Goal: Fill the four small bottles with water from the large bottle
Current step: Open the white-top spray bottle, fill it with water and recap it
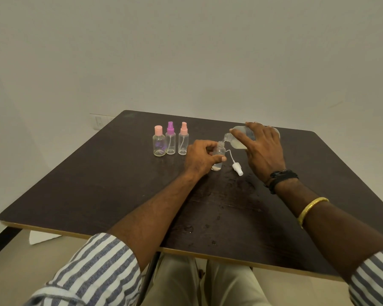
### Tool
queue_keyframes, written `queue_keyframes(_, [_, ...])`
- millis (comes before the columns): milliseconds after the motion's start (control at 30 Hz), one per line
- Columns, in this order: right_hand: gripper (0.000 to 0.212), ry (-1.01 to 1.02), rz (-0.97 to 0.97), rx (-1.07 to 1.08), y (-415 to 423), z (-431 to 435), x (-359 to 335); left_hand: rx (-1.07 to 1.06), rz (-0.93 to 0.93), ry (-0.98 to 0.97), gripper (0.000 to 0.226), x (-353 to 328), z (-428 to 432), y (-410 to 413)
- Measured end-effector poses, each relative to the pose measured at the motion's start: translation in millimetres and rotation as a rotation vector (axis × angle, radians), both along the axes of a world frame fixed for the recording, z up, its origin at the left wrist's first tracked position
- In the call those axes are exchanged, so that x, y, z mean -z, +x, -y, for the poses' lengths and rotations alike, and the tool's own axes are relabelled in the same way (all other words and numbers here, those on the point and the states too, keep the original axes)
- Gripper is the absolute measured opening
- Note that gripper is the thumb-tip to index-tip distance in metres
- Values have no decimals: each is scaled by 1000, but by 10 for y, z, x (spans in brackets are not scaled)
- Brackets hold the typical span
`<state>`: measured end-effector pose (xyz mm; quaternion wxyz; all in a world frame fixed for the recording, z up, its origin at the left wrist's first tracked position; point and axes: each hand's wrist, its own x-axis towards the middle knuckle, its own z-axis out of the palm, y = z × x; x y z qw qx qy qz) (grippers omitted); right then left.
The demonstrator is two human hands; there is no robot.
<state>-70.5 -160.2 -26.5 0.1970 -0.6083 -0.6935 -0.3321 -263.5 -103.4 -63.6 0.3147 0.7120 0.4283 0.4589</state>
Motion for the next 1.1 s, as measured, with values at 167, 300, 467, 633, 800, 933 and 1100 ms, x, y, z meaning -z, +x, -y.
queue_keyframes(167, [81,-5,11,8,5,-10,2,5,7,2,48,-13,13,2])
queue_keyframes(300, [82,-1,15,7,6,-16,2,13,17,-3,46,-3,9,-1])
queue_keyframes(467, [82,8,23,-2,0,-19,-7,21,30,-12,49,6,-2,-5])
queue_keyframes(633, [82,11,23,-1,0,-16,-7,27,39,-11,48,0,14,-7])
queue_keyframes(800, [82,17,21,-10,8,-24,6,29,31,-4,49,3,17,-11])
queue_keyframes(933, [80,9,9,-17,7,-32,9,25,34,-1,50,-6,26,-12])
queue_keyframes(1100, [73,-12,-17,-36,-9,-17,12,29,36,-8,50,-6,19,-8])
